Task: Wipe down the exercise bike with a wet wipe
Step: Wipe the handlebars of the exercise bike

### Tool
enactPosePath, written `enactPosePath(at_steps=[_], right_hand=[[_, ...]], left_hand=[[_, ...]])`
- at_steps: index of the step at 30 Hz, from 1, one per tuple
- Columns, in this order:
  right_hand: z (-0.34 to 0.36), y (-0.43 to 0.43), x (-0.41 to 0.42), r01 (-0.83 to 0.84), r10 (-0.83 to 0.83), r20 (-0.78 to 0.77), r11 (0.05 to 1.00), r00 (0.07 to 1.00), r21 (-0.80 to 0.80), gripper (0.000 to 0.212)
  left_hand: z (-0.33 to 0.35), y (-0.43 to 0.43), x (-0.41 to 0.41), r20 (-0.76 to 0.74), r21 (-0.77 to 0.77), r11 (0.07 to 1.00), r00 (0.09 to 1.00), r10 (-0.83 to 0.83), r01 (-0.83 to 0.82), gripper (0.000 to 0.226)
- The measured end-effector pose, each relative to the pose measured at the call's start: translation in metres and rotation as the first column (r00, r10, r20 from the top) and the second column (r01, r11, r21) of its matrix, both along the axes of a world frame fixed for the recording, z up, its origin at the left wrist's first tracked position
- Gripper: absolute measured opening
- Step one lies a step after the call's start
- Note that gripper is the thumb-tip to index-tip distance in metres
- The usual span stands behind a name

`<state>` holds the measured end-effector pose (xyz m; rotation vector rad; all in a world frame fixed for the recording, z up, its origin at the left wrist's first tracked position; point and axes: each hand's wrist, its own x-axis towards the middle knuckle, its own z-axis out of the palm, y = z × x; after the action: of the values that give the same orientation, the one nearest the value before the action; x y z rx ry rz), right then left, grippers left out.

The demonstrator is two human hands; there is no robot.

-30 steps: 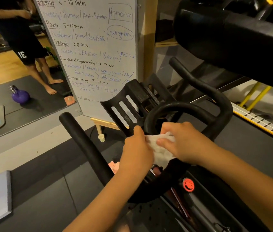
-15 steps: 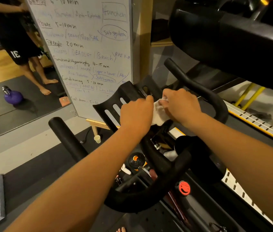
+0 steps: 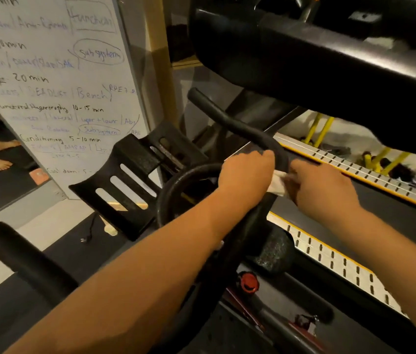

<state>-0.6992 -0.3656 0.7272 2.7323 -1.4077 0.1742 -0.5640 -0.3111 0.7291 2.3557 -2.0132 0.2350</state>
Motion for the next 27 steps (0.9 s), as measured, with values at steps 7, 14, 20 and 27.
enactPosePath(at_steps=[7, 14, 20, 27], right_hand=[[0.015, 0.010, 0.087, -0.261, 0.261, 0.001, 0.965, 0.965, 0.001, 0.016], [0.006, 0.090, 0.160, -0.599, 0.600, 0.014, 0.800, 0.800, -0.047, 0.025], [0.002, 0.090, 0.124, -0.650, 0.650, -0.011, 0.759, 0.760, -0.022, 0.020], [-0.001, -0.005, 0.047, -0.180, 0.184, 0.174, 0.983, 0.967, -0.038, 0.019]], left_hand=[[0.009, 0.051, 0.078, 0.025, 0.037, 0.971, 0.971, 0.236, -0.237, 0.037], [-0.011, 0.157, 0.097, 0.045, 0.199, 0.863, 0.884, 0.465, -0.464, 0.046], [-0.012, 0.194, 0.076, -0.151, 0.101, 0.864, 0.851, 0.503, -0.493, 0.016], [-0.009, 0.068, 0.026, -0.353, -0.002, 0.980, 0.917, 0.186, -0.199, 0.017]])
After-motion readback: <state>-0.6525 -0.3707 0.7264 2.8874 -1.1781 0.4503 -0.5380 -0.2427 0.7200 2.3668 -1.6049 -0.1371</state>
